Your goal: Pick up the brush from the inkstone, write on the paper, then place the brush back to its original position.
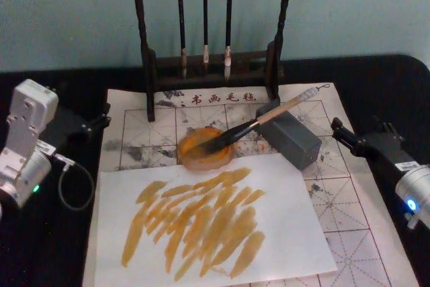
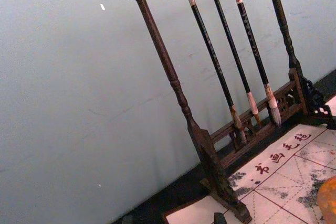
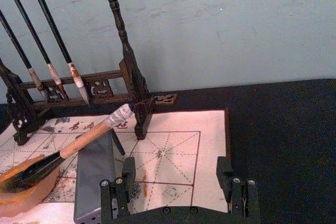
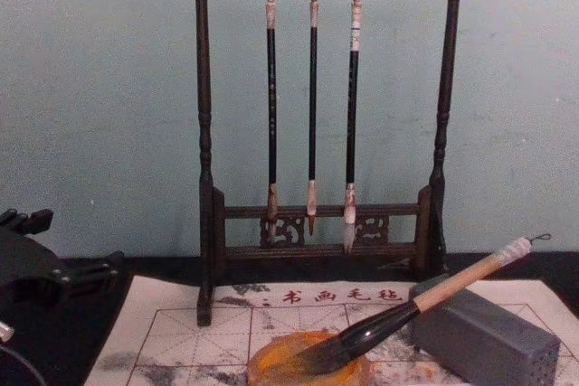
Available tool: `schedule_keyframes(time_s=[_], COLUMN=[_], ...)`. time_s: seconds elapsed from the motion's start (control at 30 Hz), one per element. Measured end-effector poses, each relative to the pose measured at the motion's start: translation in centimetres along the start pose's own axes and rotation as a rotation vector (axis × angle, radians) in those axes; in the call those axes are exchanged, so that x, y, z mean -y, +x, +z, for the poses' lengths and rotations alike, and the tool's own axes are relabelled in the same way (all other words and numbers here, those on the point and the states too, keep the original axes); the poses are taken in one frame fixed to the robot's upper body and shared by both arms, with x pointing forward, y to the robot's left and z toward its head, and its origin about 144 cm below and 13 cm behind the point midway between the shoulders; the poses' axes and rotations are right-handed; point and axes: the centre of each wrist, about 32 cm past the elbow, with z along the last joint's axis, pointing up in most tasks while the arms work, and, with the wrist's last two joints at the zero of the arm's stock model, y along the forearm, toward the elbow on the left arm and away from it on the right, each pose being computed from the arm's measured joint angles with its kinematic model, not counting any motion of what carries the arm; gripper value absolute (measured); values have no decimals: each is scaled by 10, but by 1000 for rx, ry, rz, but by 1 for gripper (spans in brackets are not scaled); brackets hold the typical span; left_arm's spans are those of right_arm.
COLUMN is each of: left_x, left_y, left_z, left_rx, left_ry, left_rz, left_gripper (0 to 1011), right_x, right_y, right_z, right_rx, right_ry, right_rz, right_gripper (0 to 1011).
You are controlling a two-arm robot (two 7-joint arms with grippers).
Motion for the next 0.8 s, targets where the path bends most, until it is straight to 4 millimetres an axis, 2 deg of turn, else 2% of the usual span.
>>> schedule_keyframes(time_s=[0.8], left_x=[0], left_y=[0], left_z=[0], left_rx=[0], left_ry=[0], left_rz=[0], left_gripper=[1001], right_x=[0], right_y=[0], right_z=[0], right_rx=[-1], right_ry=[-1], right_rz=[1], right_gripper=[1000])
